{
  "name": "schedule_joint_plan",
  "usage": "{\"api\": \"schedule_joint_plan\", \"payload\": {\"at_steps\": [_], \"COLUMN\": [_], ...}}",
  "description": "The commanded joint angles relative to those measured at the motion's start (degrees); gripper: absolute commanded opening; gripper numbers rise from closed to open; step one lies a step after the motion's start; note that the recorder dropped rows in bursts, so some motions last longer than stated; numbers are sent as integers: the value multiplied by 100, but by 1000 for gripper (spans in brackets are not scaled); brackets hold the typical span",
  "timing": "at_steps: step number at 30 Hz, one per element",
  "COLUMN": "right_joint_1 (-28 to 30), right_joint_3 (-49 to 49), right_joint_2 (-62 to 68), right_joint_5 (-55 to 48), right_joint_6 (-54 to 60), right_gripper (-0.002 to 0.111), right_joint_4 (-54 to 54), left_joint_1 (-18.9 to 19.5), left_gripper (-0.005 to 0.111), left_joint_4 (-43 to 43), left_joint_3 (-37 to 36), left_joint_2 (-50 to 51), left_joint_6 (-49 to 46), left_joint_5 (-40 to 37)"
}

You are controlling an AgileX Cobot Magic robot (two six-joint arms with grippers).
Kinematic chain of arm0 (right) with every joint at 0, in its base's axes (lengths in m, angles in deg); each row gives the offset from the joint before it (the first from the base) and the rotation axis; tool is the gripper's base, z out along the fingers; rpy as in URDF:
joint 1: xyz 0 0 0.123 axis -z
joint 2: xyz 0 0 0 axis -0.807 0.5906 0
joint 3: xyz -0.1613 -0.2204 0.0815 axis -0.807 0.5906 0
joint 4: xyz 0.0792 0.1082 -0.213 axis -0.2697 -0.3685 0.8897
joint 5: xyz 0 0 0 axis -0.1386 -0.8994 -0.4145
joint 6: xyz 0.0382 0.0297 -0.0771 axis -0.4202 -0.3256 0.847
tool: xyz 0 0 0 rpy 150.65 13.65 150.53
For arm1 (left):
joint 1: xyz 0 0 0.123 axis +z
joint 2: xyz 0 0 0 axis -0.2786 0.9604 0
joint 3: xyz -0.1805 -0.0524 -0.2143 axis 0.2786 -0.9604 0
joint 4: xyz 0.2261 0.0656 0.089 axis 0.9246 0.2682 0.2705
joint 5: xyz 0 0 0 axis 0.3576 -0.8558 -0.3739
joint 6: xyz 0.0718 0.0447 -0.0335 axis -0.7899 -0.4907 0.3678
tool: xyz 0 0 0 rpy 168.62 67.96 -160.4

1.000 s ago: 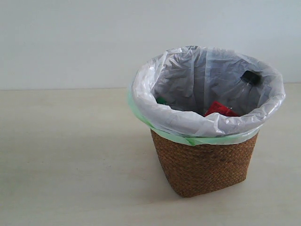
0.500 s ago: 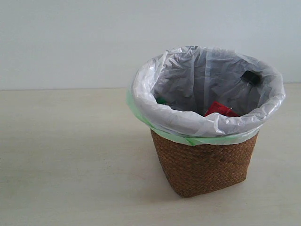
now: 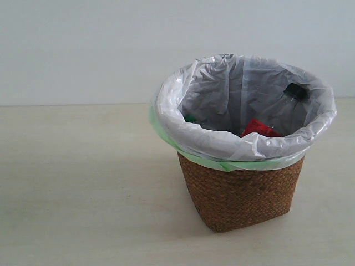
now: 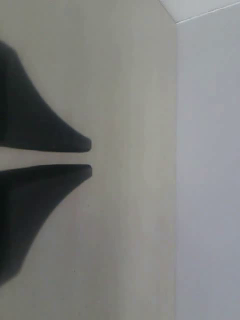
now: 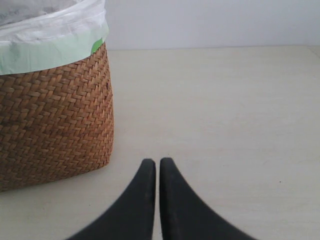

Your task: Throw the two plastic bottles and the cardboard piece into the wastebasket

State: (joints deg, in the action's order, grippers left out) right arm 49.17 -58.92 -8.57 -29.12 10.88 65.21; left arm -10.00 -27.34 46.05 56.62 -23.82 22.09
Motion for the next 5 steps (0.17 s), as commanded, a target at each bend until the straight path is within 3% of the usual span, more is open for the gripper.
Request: {"api": "schedule_joint_plan", "payload": {"at_steps": [1,5], "right_joint_1": [35,35], "right_joint_3": [-7,-7], "right_joint_2": [-26,-26], "right_joint_5": [43,43], "right_joint_6": [26,26], "right_gripper": [0,0], "right_joint_4": [0,0], "left_joint_1": [2,2], "left_gripper": [8,8], "left_joint_4": [-80,-80], "left_joint_3": [-22,-22], "left_joint_2": [-9,-9], "left_joint_6": [-26,-26], "left_joint_5": [29,29]}}
